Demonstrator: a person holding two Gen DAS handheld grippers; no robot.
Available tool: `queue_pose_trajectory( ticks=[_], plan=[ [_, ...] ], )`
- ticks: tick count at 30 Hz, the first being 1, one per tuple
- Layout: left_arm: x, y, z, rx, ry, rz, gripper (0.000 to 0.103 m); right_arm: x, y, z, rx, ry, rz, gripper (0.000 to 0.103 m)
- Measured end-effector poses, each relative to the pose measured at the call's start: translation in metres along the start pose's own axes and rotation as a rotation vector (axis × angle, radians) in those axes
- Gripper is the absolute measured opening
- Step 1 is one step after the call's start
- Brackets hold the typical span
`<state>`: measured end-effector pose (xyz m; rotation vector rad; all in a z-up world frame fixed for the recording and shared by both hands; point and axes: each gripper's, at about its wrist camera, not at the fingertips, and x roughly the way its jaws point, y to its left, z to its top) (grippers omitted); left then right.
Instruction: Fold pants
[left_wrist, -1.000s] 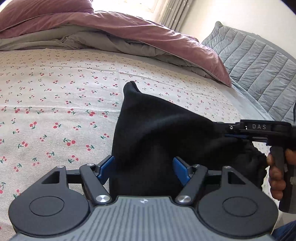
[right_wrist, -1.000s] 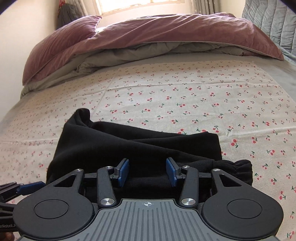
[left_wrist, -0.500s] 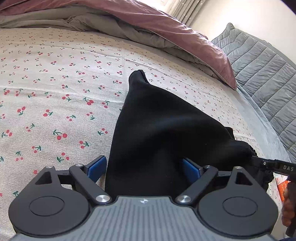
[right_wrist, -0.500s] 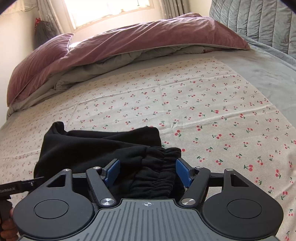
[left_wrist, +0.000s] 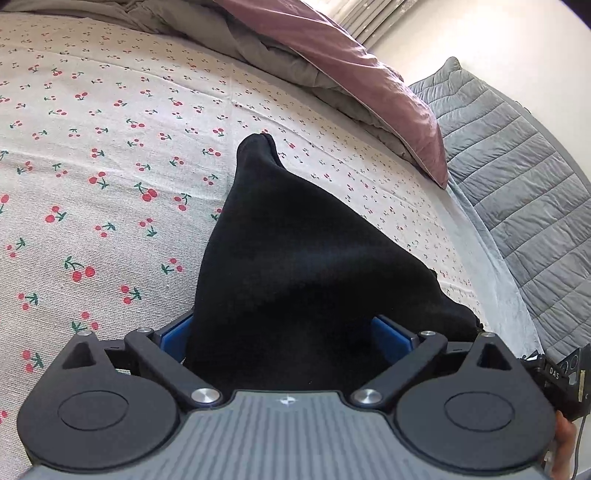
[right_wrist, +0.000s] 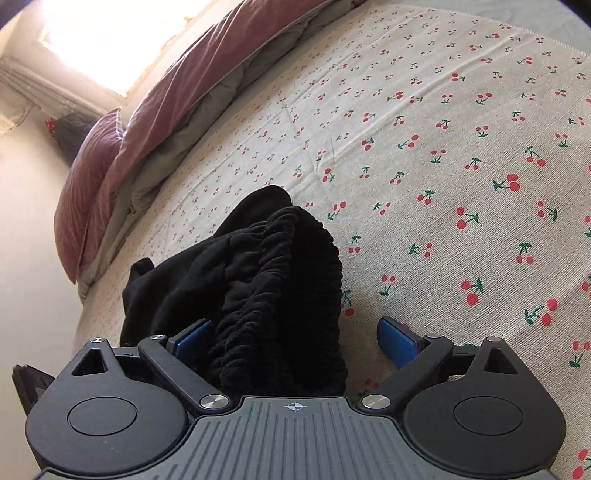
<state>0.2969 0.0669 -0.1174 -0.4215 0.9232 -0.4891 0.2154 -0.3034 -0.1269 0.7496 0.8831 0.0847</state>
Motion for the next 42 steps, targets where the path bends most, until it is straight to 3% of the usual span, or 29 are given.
queue_pose_trajectory(
  ticks=[5,7,10,12,13,15,17,19,21,22,26,29,33,36,42],
  plan=[
    [0.008,-0.010,0.000,0.046,0.006,0.013,0.095,0.008,0.010,-0.003,-0.029,-0.020,0.046,0.099],
    [0.009,-0.006,0.003,0.014,0.010,-0.004,0.096,0.017,0.012,-0.006,-0.019,-0.006,0.102,0.099],
    [0.011,0.002,0.007,-0.055,0.011,-0.046,0.096,0.026,0.022,-0.011,-0.068,-0.026,0.083,0.099],
    [0.012,0.007,0.009,-0.096,0.004,-0.070,0.095,0.027,0.025,-0.012,-0.075,-0.039,0.071,0.094],
    [0.012,0.008,0.009,-0.116,-0.003,-0.076,0.093,0.027,0.025,-0.012,-0.070,-0.047,0.065,0.091],
    [0.012,0.006,0.008,-0.118,-0.019,-0.056,0.081,0.028,0.022,-0.012,-0.055,-0.054,0.057,0.072],
    [0.011,0.006,0.006,-0.123,-0.029,-0.037,0.065,0.028,0.019,-0.011,-0.044,-0.049,0.070,0.062],
    [0.011,0.006,0.006,-0.115,-0.022,-0.027,0.057,0.027,0.016,-0.010,-0.031,-0.046,0.081,0.059],
    [0.011,0.006,0.007,-0.109,-0.011,-0.030,0.056,0.027,0.013,-0.009,-0.021,-0.041,0.086,0.059],
    [0.011,0.007,0.009,-0.114,-0.004,-0.032,0.057,0.027,0.012,-0.009,-0.010,-0.038,0.088,0.059],
    [0.014,0.009,0.012,-0.112,0.020,-0.088,0.076,0.028,-0.001,-0.004,0.086,-0.023,0.146,0.068],
    [0.016,0.006,0.010,-0.098,0.015,-0.093,0.082,0.030,-0.008,-0.002,0.122,-0.016,0.181,0.070],
    [0.018,0.002,0.012,-0.097,0.017,-0.095,0.085,0.031,0.003,-0.006,0.052,-0.040,0.150,0.071],
    [0.012,0.004,0.017,-0.134,0.042,-0.070,0.086,0.030,0.013,-0.010,-0.021,-0.050,0.104,0.066],
    [-0.006,0.022,0.029,-0.159,0.019,0.006,0.092,0.029,0.010,-0.009,-0.003,-0.042,0.113,0.066]
  ],
)
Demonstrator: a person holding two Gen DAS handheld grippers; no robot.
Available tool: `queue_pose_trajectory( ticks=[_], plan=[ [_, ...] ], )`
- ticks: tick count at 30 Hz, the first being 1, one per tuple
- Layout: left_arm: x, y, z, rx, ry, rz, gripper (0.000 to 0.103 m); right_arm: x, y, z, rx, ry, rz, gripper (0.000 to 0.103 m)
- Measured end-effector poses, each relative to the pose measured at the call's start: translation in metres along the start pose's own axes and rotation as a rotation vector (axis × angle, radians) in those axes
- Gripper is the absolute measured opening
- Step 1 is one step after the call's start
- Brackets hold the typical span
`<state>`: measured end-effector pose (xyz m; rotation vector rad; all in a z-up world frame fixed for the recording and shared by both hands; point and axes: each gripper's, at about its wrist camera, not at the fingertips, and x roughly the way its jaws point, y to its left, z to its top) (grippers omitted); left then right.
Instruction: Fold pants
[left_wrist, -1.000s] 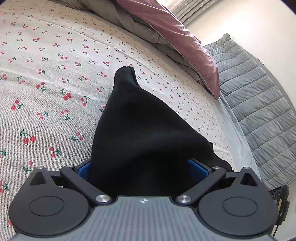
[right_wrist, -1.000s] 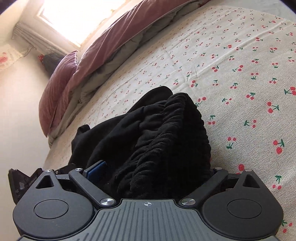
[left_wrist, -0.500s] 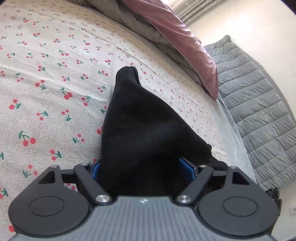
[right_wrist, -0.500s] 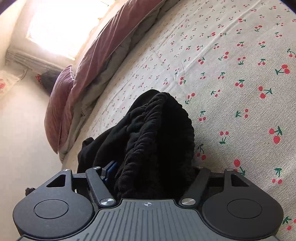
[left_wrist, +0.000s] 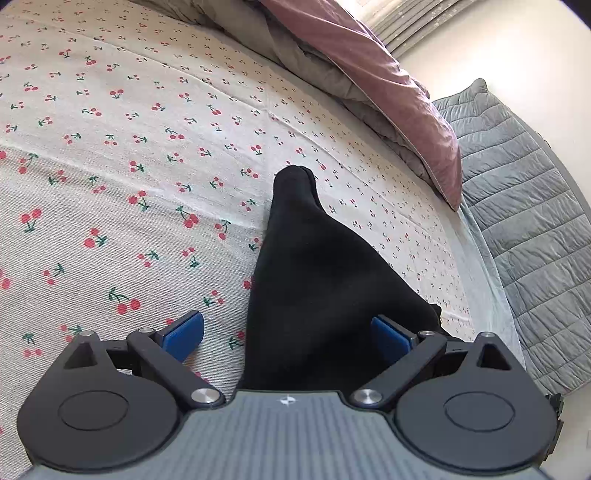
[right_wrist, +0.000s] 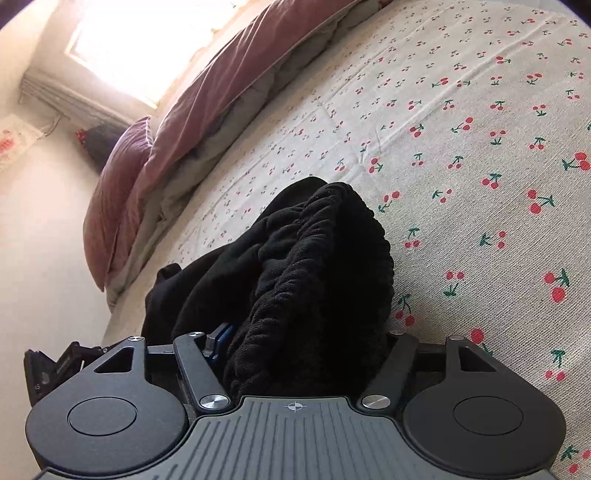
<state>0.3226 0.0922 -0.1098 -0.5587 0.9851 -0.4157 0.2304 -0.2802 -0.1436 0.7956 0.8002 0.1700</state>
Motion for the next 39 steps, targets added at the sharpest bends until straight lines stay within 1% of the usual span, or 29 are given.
queue_pose_trajectory(
  ticks=[2,4,5,6,7,8,9,10,11,12,13,16,21,24,27,28,30,32,33,34,35,36,37,39],
  plan=[
    [0.003,0.003,-0.001,-0.017,0.003,-0.024,0.092,0.000,0.000,0.000,0.002,0.000,-0.002,0.066],
    [0.011,-0.004,-0.006,0.032,0.017,-0.027,0.091,-0.001,0.000,-0.001,0.002,-0.002,-0.001,0.066],
    [0.014,-0.009,-0.009,0.063,0.021,-0.027,0.090,-0.001,0.000,-0.002,0.003,-0.004,0.000,0.066],
    [0.017,-0.013,-0.012,0.090,0.026,-0.034,0.086,-0.001,-0.001,-0.002,0.003,-0.007,0.002,0.065],
    [0.021,-0.015,-0.016,0.108,0.038,-0.051,0.061,-0.001,-0.001,-0.003,0.000,-0.011,0.002,0.064],
    [0.025,-0.018,-0.021,0.121,0.035,-0.026,0.050,-0.002,-0.002,-0.004,-0.002,-0.016,0.001,0.061],
    [0.025,-0.023,-0.025,0.156,0.012,-0.004,0.045,-0.002,-0.002,-0.005,0.001,-0.021,0.000,0.058],
    [0.024,-0.030,-0.027,0.212,-0.007,0.010,0.034,-0.002,-0.002,-0.006,0.007,-0.025,-0.003,0.055],
    [0.022,-0.033,-0.028,0.211,-0.020,0.007,0.027,-0.002,-0.001,-0.007,0.013,-0.029,-0.006,0.048],
    [0.019,-0.032,-0.026,0.188,-0.028,0.000,0.025,-0.002,0.001,-0.008,0.011,-0.033,-0.012,0.042],
    [0.015,-0.032,-0.025,0.182,-0.036,-0.007,0.023,-0.001,0.005,-0.008,0.003,-0.040,-0.023,0.041],
    [0.001,-0.037,-0.022,0.202,-0.090,-0.029,0.021,-0.002,0.019,-0.005,-0.005,-0.067,-0.026,0.036],
    [-0.025,-0.032,-0.001,0.176,-0.171,-0.064,0.020,0.000,0.050,0.006,-0.057,-0.127,0.047,0.033],
    [-0.043,-0.026,0.017,0.180,-0.246,-0.066,0.020,0.015,0.073,0.018,-0.104,-0.127,0.079,0.032],
    [-0.054,-0.014,0.033,0.152,-0.309,-0.064,0.020,0.033,0.097,0.029,-0.152,-0.144,0.113,0.032],
    [-0.053,-0.009,0.037,0.136,-0.315,-0.055,0.021,0.041,0.106,0.033,-0.163,-0.149,0.124,0.032],
    [-0.045,0.006,0.042,0.099,-0.303,-0.004,0.021,0.059,0.117,0.040,-0.178,-0.135,0.126,0.032],
    [-0.023,0.020,0.043,0.071,-0.253,0.087,0.024,0.086,0.119,0.045,-0.189,-0.084,0.107,0.033],
    [-0.011,0.030,0.041,0.059,-0.213,0.133,0.025,0.102,0.116,0.045,-0.183,-0.048,0.082,0.034],
    [-0.003,0.036,0.039,0.048,-0.198,0.158,0.032,0.121,0.111,0.042,-0.167,-0.008,0.027,0.035],
    [-0.001,0.041,0.037,0.030,-0.207,0.151,0.036,0.136,0.106,0.038,-0.174,0.018,-0.032,0.040],
    [-0.002,0.041,0.038,0.018,-0.213,0.144,0.036,0.143,0.102,0.034,-0.190,0.017,-0.051,0.045],
    [-0.003,0.039,0.040,0.019,-0.210,0.147,0.036,0.144,0.099,0.034,-0.189,0.005,-0.038,0.045],
    [-0.007,0.032,0.044,0.053,-0.222,0.163,0.036,0.140,0.096,0.038,-0.159,0.025,-0.028,0.047]
  ],
)
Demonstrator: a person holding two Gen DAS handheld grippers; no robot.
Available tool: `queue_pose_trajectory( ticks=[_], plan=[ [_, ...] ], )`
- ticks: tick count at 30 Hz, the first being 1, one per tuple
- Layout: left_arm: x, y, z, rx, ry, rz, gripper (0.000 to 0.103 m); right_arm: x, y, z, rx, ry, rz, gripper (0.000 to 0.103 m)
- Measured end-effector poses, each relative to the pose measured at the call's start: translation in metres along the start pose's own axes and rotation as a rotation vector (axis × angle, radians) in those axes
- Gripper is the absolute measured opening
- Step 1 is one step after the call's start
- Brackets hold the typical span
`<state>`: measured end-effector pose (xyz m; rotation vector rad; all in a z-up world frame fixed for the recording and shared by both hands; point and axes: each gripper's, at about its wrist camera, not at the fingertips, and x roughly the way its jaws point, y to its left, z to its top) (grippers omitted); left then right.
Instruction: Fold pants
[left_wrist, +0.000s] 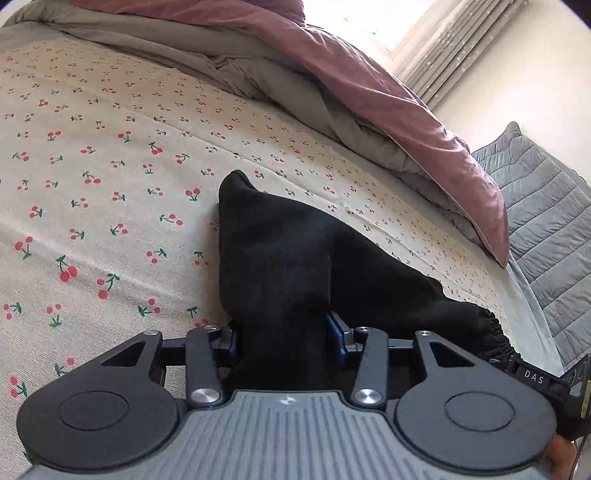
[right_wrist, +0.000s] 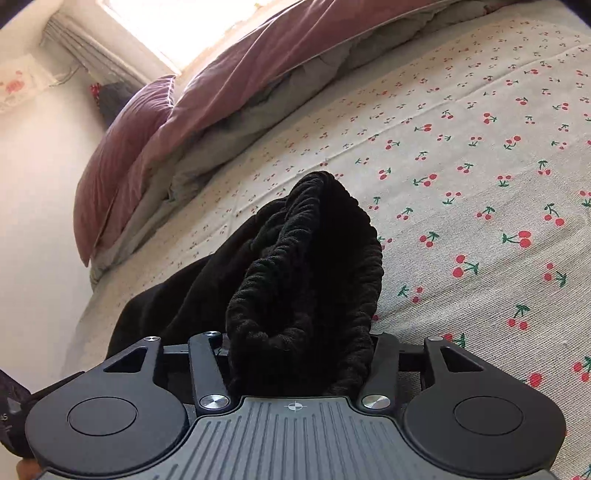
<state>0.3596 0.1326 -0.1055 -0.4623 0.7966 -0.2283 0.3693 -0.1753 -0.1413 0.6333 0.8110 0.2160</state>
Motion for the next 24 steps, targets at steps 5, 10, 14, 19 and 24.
queue_pose_trajectory(
  ticks=[5,10,14,19,24],
  plan=[
    [-0.007,0.007,0.001,-0.021,-0.006,-0.001,0.037,-0.018,0.005,0.004,-0.019,-0.004,-0.068,0.069],
    [-0.027,0.008,0.010,-0.055,-0.029,0.026,0.041,-0.044,0.015,0.011,-0.064,-0.025,-0.127,0.071],
    [-0.052,-0.005,0.017,0.004,-0.123,0.116,0.041,-0.085,0.044,0.010,-0.286,-0.190,-0.236,0.071],
    [-0.072,-0.045,0.004,0.141,-0.206,0.053,0.041,-0.113,0.086,-0.008,-0.552,-0.353,-0.239,0.033],
    [-0.048,-0.073,-0.028,0.283,-0.141,0.053,0.041,-0.073,0.097,-0.019,-0.600,-0.166,-0.216,0.019]
  ],
)
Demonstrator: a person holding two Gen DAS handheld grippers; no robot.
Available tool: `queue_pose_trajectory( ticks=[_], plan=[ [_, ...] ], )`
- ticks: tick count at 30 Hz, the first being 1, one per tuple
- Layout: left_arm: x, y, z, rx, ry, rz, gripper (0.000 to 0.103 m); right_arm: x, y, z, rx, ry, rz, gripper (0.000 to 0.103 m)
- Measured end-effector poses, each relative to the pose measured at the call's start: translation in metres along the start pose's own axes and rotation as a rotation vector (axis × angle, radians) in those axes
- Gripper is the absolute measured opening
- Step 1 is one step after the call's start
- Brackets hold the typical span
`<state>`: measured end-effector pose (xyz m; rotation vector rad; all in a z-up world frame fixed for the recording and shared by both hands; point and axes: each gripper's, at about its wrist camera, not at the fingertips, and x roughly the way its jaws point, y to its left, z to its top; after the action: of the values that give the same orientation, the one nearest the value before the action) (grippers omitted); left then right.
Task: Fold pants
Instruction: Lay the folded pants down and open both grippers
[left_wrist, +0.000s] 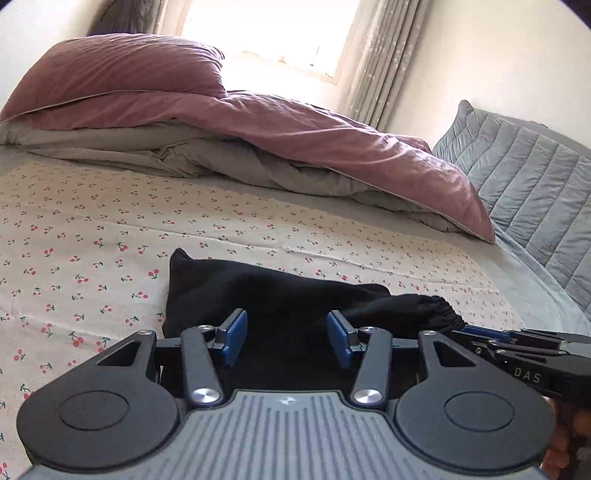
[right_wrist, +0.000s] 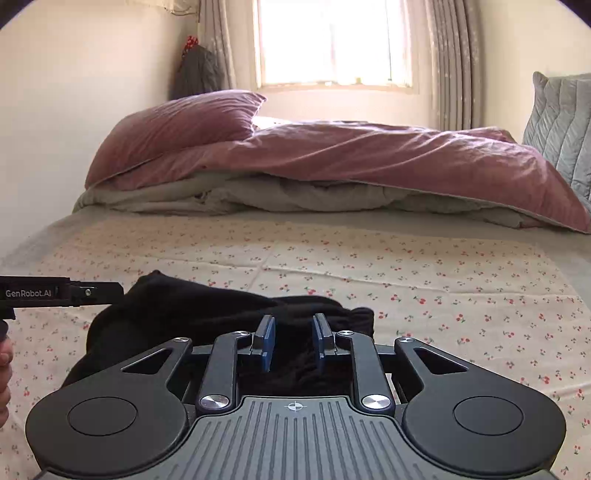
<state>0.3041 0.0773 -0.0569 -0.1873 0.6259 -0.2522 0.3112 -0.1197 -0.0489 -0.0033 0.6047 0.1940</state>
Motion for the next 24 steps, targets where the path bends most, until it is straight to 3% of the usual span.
queue_pose_trajectory(
  ticks=[2,3,6,8,13,16,19,24],
  plan=[
    [0.020,-0.001,-0.014,0.032,0.080,0.054,0.040,0.030,-0.001,-0.013,0.024,0.147,-0.026,0.019],
    [0.029,0.000,-0.020,0.042,0.105,0.076,0.036,0.039,-0.001,-0.022,0.018,0.179,-0.055,0.020],
    [0.036,0.000,-0.031,0.125,0.090,0.108,0.034,0.047,0.003,-0.028,0.000,0.179,-0.079,0.020],
    [0.033,-0.003,-0.029,0.124,0.096,0.117,0.034,0.046,0.001,-0.027,0.003,0.186,-0.077,0.020],
    [0.021,0.005,-0.022,0.035,0.093,0.088,0.036,0.032,0.004,-0.027,-0.031,0.148,-0.072,0.022],
    [0.006,0.000,-0.019,0.046,0.052,0.118,0.045,0.006,0.014,-0.019,-0.041,0.084,-0.041,0.028],
    [-0.007,-0.004,-0.018,0.064,0.031,0.166,0.047,-0.018,0.022,-0.016,-0.044,0.028,-0.029,0.039],
    [-0.031,-0.007,-0.020,0.063,-0.011,0.202,0.051,-0.040,0.028,-0.019,-0.032,0.020,-0.010,0.039]
  ],
)
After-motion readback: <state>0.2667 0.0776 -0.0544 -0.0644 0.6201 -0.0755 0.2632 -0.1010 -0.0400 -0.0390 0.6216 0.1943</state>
